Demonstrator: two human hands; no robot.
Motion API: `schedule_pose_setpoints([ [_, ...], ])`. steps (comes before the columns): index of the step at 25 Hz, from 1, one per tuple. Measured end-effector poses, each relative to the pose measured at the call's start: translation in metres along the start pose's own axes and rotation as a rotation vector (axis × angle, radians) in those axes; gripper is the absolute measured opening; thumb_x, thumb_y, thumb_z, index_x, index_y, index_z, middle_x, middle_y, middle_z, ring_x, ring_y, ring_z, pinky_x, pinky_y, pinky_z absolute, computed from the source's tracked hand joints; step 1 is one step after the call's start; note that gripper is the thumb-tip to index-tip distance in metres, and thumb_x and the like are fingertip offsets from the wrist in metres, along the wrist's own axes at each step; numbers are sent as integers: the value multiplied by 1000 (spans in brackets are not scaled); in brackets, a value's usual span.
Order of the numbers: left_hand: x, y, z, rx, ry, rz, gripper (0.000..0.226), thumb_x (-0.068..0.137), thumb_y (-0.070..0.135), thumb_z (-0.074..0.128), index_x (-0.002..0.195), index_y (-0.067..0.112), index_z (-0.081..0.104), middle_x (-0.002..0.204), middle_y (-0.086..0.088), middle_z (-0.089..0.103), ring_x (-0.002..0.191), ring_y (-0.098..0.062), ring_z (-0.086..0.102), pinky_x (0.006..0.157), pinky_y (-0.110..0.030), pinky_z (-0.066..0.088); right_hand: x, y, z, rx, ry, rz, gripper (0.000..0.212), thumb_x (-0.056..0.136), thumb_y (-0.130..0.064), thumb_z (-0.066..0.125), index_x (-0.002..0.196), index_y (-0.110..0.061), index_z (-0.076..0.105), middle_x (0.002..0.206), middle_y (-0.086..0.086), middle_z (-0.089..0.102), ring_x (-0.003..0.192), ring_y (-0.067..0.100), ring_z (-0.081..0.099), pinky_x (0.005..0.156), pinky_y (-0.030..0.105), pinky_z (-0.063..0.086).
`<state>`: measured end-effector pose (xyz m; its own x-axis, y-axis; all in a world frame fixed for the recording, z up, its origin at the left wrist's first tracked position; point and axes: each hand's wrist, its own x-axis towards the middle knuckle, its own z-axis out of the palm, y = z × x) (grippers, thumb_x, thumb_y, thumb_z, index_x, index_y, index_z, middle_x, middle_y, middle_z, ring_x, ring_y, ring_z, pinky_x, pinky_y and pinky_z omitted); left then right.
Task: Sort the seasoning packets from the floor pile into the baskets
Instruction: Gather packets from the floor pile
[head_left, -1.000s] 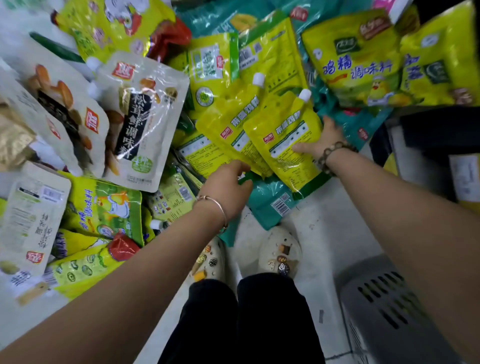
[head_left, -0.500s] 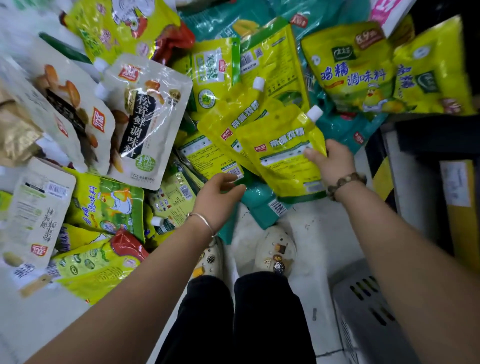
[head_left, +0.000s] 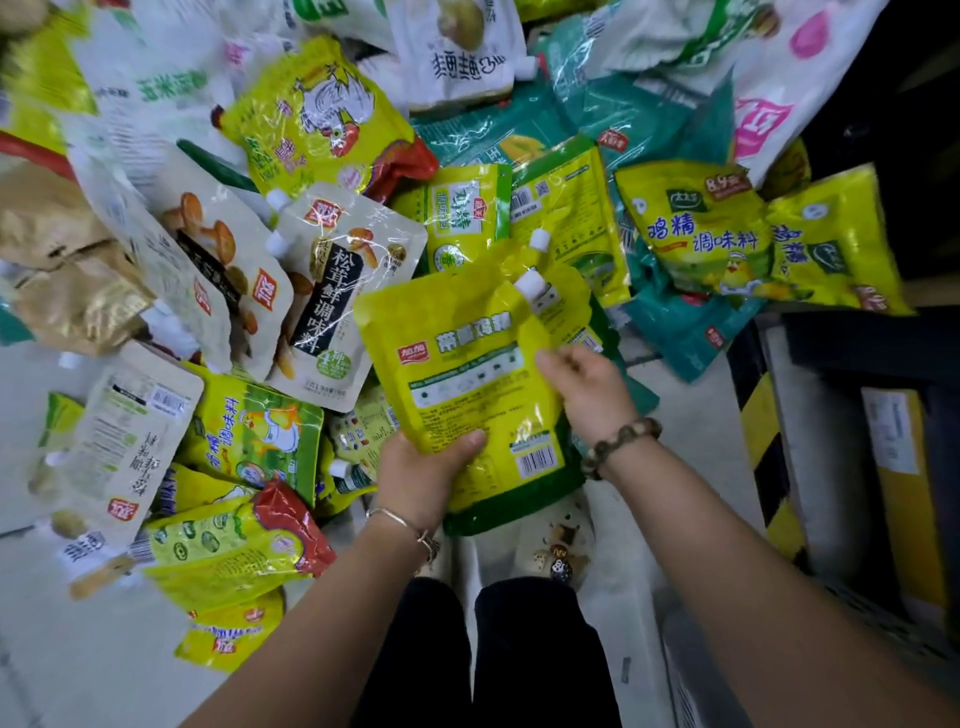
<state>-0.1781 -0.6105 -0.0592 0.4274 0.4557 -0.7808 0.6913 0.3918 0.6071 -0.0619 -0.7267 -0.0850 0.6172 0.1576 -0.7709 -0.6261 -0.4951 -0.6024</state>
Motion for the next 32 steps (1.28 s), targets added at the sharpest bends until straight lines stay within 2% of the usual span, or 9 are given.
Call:
schedule_pose_setpoints([
  [2, 9, -4, -1, -37, 85, -9, 27, 76, -1, 70, 84, 24, 64, 74, 14, 67, 57, 5, 64, 50, -10, 49, 28, -1, -4, -76, 142, -47, 17, 88, -28, 61, 99, -17, 57, 100, 3, 63, 92, 21, 58, 67, 20, 45],
  [4, 21, -11, -3, -83, 173, -57, 20, 78, 0, 69, 82, 19, 65, 73, 9, 67, 53, 1, 65, 46, -13, 49, 63, 5, -11, -293, 248, -56, 50, 81, -34, 69, 123, -15, 49, 124, 5, 54, 107, 20, 54, 76, 27, 45],
  [7, 35, -24, -10, -44, 232, -74, 16, 80, 6, 70, 76, 20, 64, 73, 10, 66, 54, 0, 64, 49, -17, 49, 103, 21, -16, -606, 221, -31, 92, 70, -42, 77, 143, -17, 27, 145, 11, 34, 129, 30, 40, 99, 43, 39],
  [9, 43, -30, -15, -33, 250, -62, 17, 80, 7, 71, 75, 21, 63, 69, 14, 66, 54, 1, 64, 48, -15, 49, 116, 31, -15, -710, 200, -7, 99, 66, -43, 79, 143, -14, 25, 145, 14, 34, 129, 33, 40, 100, 47, 38],
  [13, 50, -34, -17, -3, 263, -72, 17, 80, 6, 70, 75, 20, 63, 68, 14, 64, 50, 4, 62, 43, -11, 46, 120, 39, -24, -715, 207, -44, 48, 73, -45, 74, 96, -5, 58, 107, 16, 61, 102, 30, 55, 77, 41, 43],
  [15, 48, -30, -19, 14, 262, -74, 14, 81, 6, 69, 83, 19, 64, 72, 11, 64, 51, 4, 62, 44, -11, 46, 109, 39, -31, -633, 151, -114, 33, 78, -35, 72, 71, -11, 52, 88, 14, 62, 85, 25, 55, 68, 35, 39],
  [19, 32, -12, -27, 120, 253, -88, 16, 81, 14, 70, 97, 16, 65, 87, 0, 67, 72, -10, 64, 63, -21, 47, 76, 37, -45, -583, 29, -172, 33, 83, -24, 68, 109, -6, 60, 110, 16, 63, 101, 30, 57, 85, 37, 47],
  [24, 0, 28, -38, 239, 187, -5, 30, 86, 13, 65, 114, 6, 56, 112, -13, 64, 102, -30, 62, 92, -49, 49, -4, 18, -67, -103, 153, -121, 40, 86, -11, 64, 124, -8, 52, 119, 4, 58, 107, 18, 54, 87, 25, 41],
  [32, -84, 97, -49, 442, -14, 267, 37, 87, 11, 63, 122, 9, 52, 109, -4, 62, 99, -23, 61, 88, -35, 47, -149, -13, -94, 186, 399, -97, 28, 89, -6, 58, 117, -11, 57, 98, -7, 60, 83, 6, 56, 65, 3, 41],
])
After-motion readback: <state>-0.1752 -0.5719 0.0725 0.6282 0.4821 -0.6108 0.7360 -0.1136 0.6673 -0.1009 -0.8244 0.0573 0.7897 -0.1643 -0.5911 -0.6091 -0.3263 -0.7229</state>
